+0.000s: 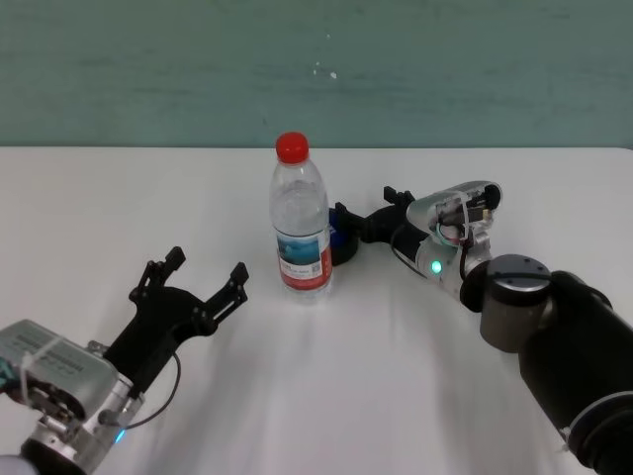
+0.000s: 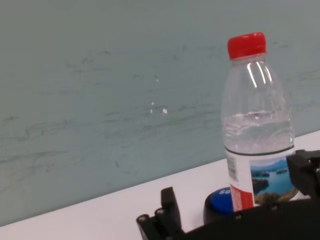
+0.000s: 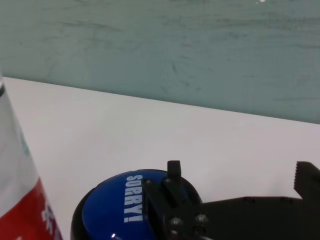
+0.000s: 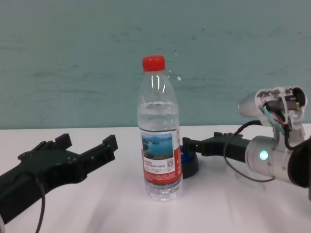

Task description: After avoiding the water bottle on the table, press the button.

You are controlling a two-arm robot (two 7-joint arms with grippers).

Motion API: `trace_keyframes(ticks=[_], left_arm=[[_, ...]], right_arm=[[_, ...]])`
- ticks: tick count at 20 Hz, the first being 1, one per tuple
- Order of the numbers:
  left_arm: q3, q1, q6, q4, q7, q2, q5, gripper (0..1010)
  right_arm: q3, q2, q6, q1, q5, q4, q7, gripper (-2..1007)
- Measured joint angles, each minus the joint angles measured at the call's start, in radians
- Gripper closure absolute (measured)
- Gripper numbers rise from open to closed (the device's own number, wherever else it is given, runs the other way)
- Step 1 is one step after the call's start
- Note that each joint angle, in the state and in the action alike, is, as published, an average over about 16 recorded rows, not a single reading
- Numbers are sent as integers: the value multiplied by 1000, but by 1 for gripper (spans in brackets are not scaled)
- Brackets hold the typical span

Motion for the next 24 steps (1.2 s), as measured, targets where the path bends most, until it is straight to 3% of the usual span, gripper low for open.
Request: trace_keyframes(ticks=[6, 14, 24], left_arm=[[0, 0, 0, 0, 0, 0, 0, 0], [0, 0, 0, 0, 0, 0, 0, 0], [0, 0, 0, 0, 0, 0, 0, 0]], right_arm=[[11, 24, 20, -66, 11, -126, -19, 1], [34, 64, 39, -178, 24, -323, -61, 1], [61, 86, 26, -342, 9, -559, -129, 1]])
